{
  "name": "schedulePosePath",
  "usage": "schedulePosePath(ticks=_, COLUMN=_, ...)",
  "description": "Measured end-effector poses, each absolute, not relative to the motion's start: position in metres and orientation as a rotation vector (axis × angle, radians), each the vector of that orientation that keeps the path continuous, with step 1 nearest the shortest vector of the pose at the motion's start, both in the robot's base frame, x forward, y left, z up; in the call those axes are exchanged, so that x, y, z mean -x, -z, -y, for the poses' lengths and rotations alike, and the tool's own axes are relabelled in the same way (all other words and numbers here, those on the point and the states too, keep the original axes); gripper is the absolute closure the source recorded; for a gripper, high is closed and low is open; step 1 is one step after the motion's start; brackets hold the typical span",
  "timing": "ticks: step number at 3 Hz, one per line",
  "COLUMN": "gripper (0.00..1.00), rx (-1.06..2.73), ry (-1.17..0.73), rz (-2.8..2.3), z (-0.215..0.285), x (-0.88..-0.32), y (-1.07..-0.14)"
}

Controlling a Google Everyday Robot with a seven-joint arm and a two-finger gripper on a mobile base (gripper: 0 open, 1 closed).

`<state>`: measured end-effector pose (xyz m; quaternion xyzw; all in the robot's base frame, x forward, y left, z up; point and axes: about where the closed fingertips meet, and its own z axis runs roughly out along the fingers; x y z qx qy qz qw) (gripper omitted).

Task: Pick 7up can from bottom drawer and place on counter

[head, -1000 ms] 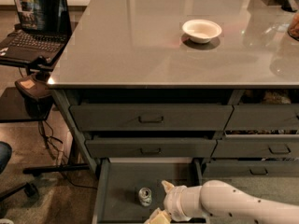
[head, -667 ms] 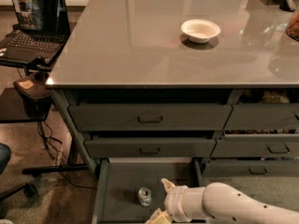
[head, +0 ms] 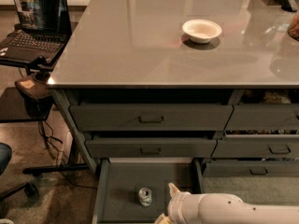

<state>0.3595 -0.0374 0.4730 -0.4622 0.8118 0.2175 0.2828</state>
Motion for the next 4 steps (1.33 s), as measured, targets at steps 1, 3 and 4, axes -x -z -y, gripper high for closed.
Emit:
schedulePosePath(ticks=1, gripper=0.0, rx=1.195, ry=-0.538, rz=-2.212, z=0.048, x=-0.371, y=-0.459)
schedulePosePath(ticks=3, gripper=0.0, rx=1.169, ry=-0.567, rz=-2.173, z=0.04, x=-0.386, y=-0.442)
schedulePosePath(ticks=4, gripper=0.0, rx=1.106, ry=-0.561, rz=-2.154, z=0.03, x=-0.414, y=-0.417)
